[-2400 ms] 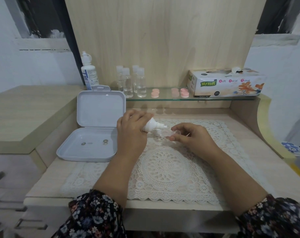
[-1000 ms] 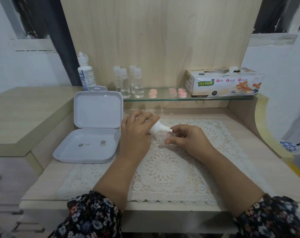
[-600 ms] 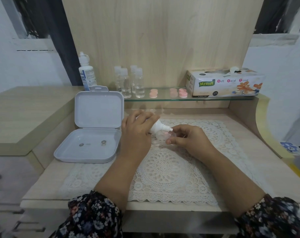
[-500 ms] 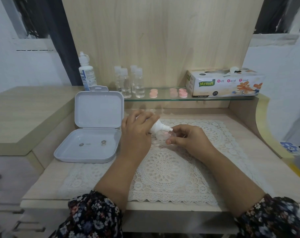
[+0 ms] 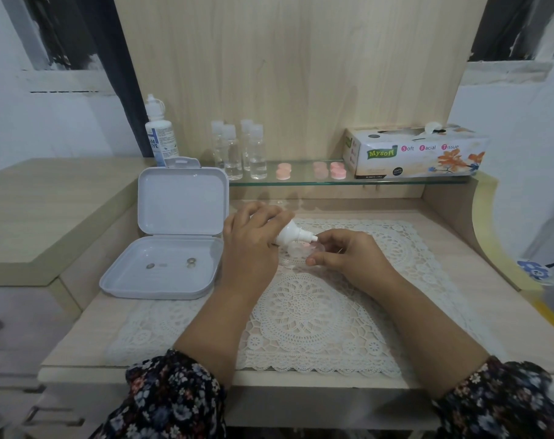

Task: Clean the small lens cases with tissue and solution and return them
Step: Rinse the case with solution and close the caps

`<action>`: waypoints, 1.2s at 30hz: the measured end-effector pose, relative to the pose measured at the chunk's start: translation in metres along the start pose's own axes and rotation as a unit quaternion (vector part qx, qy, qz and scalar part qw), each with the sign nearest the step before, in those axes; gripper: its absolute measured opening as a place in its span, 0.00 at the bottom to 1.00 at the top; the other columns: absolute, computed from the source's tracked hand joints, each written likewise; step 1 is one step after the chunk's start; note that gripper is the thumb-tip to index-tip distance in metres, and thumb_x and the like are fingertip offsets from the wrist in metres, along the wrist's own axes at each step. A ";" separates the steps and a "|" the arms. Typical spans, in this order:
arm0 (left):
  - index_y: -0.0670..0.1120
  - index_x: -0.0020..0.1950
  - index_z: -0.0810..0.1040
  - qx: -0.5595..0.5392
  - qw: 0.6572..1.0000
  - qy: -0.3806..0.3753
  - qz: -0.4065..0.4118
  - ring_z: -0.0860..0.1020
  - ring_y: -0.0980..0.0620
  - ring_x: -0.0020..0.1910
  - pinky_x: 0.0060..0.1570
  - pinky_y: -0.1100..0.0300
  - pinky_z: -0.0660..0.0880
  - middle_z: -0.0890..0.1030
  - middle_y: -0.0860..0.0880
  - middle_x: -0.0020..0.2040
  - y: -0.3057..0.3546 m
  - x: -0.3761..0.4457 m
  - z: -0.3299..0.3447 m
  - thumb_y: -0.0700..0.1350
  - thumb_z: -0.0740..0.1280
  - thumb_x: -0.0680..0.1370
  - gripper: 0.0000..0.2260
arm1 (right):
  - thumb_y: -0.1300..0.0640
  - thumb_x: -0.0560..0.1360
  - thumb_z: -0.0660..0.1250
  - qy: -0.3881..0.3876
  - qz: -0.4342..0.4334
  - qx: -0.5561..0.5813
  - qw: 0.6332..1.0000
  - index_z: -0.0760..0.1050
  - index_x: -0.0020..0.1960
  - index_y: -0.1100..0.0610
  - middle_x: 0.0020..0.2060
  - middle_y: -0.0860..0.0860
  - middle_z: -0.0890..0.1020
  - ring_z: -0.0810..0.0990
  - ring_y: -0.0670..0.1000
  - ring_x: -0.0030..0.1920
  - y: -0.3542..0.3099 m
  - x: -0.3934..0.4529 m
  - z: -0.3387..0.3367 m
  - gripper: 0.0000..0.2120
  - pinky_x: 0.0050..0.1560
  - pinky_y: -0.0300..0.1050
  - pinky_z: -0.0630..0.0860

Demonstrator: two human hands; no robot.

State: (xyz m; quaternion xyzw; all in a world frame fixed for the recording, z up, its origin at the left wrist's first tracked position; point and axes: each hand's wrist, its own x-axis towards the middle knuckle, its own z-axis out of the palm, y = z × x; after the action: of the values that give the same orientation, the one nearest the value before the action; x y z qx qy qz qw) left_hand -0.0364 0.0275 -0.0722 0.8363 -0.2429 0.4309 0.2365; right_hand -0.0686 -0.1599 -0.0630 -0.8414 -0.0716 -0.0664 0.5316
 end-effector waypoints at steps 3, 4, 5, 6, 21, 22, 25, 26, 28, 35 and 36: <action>0.49 0.57 0.80 0.003 1.000 -0.004 0.000 0.71 0.47 0.57 0.55 0.47 0.65 0.81 0.53 0.53 0.001 0.000 0.000 0.31 0.67 0.64 0.24 | 0.55 0.65 0.79 -0.003 -0.003 -0.004 1.000 0.82 0.50 0.53 0.37 0.50 0.83 0.77 0.40 0.33 -0.001 -0.001 0.000 0.15 0.38 0.33 0.73; 0.49 0.57 0.80 0.005 1.000 -0.005 0.002 0.72 0.46 0.57 0.55 0.47 0.65 0.80 0.53 0.53 0.001 0.000 0.000 0.31 0.67 0.64 0.25 | 0.55 0.65 0.79 -0.003 -0.004 -0.006 1.000 0.82 0.50 0.53 0.37 0.51 0.83 0.76 0.40 0.33 -0.002 -0.001 -0.001 0.15 0.37 0.33 0.73; 0.48 0.57 0.80 0.006 1.000 -0.006 0.005 0.72 0.46 0.57 0.55 0.48 0.65 0.80 0.53 0.53 0.002 0.000 -0.001 0.30 0.68 0.63 0.25 | 0.55 0.65 0.79 -0.004 -0.005 -0.006 1.000 0.82 0.49 0.53 0.38 0.51 0.83 0.76 0.41 0.33 -0.002 -0.001 -0.001 0.14 0.37 0.33 0.73; 0.48 0.57 0.80 0.007 1.000 -0.005 0.006 0.72 0.47 0.57 0.54 0.49 0.64 0.80 0.53 0.53 0.002 0.000 -0.001 0.30 0.69 0.63 0.26 | 0.55 0.65 0.79 -0.005 -0.004 -0.004 1.000 0.82 0.49 0.53 0.38 0.52 0.84 0.77 0.41 0.34 -0.002 -0.001 -0.001 0.14 0.37 0.33 0.73; 0.50 0.57 0.80 0.004 1.000 -0.002 0.001 0.73 0.46 0.57 0.55 0.46 0.66 0.81 0.54 0.52 0.002 0.000 0.000 0.29 0.70 0.63 0.26 | 0.53 0.64 0.80 -0.004 0.005 0.004 1.000 0.82 0.52 0.55 0.38 0.50 0.84 0.78 0.43 0.36 0.000 0.000 -0.001 0.18 0.41 0.38 0.75; 0.50 0.57 0.80 0.002 1.000 -0.001 -0.001 0.73 0.46 0.57 0.55 0.46 0.67 0.81 0.54 0.52 0.002 0.000 0.000 0.29 0.70 0.63 0.26 | 0.53 0.64 0.79 -0.004 0.005 0.006 1.000 0.82 0.51 0.55 0.38 0.50 0.84 0.79 0.43 0.37 0.001 0.000 -0.001 0.17 0.42 0.39 0.75; 0.49 0.56 0.81 -0.002 1.000 0.002 -0.003 0.73 0.46 0.57 0.55 0.45 0.68 0.81 0.54 0.52 0.002 0.000 0.000 0.29 0.70 0.64 0.25 | 0.54 0.65 0.79 -0.006 0.004 0.011 1.000 0.82 0.50 0.55 0.36 0.48 0.83 0.79 0.44 0.37 0.000 0.000 -0.001 0.16 0.44 0.42 0.75; 0.49 0.56 0.81 -0.002 1.000 0.002 -0.003 0.73 0.46 0.57 0.55 0.45 0.67 0.81 0.54 0.52 0.002 0.000 0.000 0.29 0.69 0.63 0.25 | 0.55 0.65 0.79 -0.005 0.004 0.012 1.000 0.82 0.50 0.55 0.36 0.48 0.83 0.79 0.44 0.37 0.000 -0.001 -0.001 0.15 0.44 0.43 0.75; 0.49 0.57 0.80 -0.001 1.000 0.002 -0.003 0.73 0.46 0.57 0.55 0.44 0.67 0.81 0.54 0.52 0.002 0.000 0.000 0.29 0.69 0.63 0.25 | 0.55 0.65 0.79 -0.005 0.000 0.011 1.000 0.82 0.49 0.54 0.35 0.48 0.83 0.78 0.43 0.35 -0.001 -0.001 0.000 0.14 0.41 0.39 0.75; 0.49 0.57 0.80 0.006 1.000 0.001 0.002 0.72 0.47 0.57 0.55 0.45 0.67 0.80 0.54 0.53 0.003 0.000 -0.001 0.28 0.70 0.62 0.27 | 0.57 0.66 0.78 -0.012 -0.016 0.004 1.000 0.81 0.48 0.54 0.30 0.41 0.82 0.76 0.37 0.31 -0.003 -0.002 -0.001 0.12 0.35 0.30 0.71; 0.49 0.57 0.80 0.007 1.000 0.001 0.002 0.72 0.47 0.57 0.55 0.45 0.67 0.80 0.54 0.52 0.004 0.000 -0.001 0.28 0.70 0.62 0.27 | 0.57 0.67 0.78 -0.012 -0.017 0.005 1.000 0.81 0.48 0.54 0.30 0.40 0.82 0.76 0.37 0.31 -0.003 -0.001 -0.001 0.12 0.35 0.30 0.71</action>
State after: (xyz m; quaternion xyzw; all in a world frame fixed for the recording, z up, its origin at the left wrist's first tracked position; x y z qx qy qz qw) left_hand -0.0393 0.0254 -0.0711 0.8369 -0.2411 0.4343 0.2297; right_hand -0.0705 -0.1597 -0.0605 -0.8381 -0.0920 -0.0651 0.5338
